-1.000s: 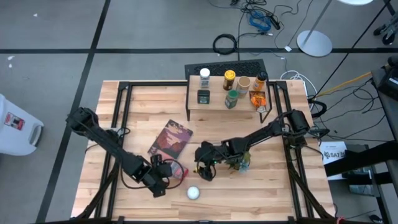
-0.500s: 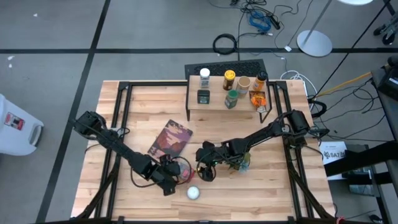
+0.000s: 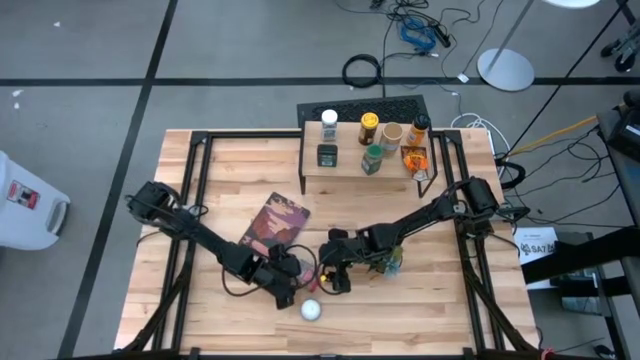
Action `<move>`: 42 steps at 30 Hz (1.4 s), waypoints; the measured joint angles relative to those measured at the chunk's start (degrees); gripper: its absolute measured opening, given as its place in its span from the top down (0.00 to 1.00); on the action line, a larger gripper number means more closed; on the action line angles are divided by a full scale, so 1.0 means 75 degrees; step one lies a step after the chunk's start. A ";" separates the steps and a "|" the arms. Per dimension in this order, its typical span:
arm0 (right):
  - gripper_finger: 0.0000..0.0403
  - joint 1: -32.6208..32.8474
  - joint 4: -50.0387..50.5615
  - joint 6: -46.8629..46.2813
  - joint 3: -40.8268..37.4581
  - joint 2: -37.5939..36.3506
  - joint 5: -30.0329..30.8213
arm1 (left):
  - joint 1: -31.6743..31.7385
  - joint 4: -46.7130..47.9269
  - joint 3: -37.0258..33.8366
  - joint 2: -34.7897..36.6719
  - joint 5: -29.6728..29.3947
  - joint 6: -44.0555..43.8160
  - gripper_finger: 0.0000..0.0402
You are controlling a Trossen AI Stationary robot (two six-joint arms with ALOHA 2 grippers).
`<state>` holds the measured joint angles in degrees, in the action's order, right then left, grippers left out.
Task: Shelf spices
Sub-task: Put the red seasoning can on the shelf
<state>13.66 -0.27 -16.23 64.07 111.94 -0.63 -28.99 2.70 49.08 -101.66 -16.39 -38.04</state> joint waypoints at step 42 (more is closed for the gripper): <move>0.42 -0.0380 0.0038 -0.1384 0.1239 -0.0163 -0.0110 | 0.0717 -0.1177 0.0289 -0.0240 0.0500 0.0918 0.30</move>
<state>10.81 0.02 -26.61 73.36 110.72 -1.45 -23.61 -6.12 51.24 -103.46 -12.64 -31.16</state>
